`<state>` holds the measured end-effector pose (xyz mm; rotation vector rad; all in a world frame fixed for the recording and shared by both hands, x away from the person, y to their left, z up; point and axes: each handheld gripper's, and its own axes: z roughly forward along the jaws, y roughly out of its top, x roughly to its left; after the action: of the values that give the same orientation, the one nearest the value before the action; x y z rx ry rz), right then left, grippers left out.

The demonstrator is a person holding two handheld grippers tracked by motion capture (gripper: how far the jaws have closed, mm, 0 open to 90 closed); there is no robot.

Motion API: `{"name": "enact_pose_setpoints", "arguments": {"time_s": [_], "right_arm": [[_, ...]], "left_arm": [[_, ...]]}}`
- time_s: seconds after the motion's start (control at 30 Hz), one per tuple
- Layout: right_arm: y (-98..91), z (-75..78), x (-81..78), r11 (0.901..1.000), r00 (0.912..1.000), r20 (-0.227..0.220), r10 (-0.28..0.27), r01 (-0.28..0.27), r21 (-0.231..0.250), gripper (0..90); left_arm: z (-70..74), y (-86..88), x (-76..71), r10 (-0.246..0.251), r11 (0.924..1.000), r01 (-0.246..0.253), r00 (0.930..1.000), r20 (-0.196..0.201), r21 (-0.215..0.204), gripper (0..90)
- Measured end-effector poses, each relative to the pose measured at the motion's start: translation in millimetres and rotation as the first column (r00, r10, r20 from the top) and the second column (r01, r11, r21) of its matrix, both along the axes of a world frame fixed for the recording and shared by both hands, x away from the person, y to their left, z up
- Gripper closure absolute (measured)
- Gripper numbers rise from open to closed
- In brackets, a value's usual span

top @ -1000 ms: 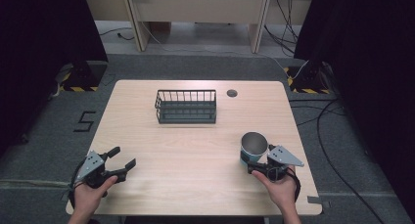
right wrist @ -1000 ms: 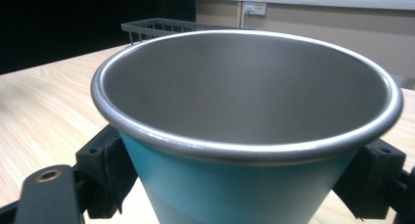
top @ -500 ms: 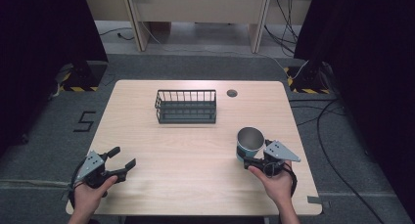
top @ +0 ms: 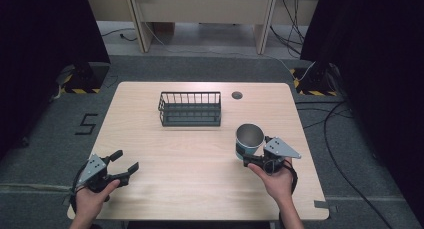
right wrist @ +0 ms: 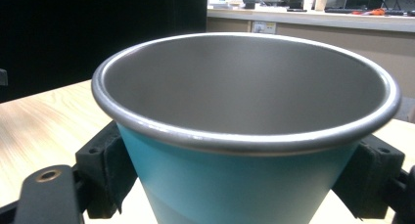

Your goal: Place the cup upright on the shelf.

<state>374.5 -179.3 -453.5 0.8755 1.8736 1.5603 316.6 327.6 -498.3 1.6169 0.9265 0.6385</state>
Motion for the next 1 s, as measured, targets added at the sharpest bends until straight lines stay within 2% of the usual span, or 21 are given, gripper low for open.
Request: {"name": "enact_pose_setpoints", "arguments": {"time_s": [1.0], "right_arm": [[19.0, 13.9, 23.9, 0.9999, 0.9998, 0.022, -0.001, 0.001, 0.017, 16.9]], "left_arm": [[-0.1, 0.2, 0.1, 0.001, 1.0, -0.001, 1.0, -0.002, -0.004, 18.2]]}}
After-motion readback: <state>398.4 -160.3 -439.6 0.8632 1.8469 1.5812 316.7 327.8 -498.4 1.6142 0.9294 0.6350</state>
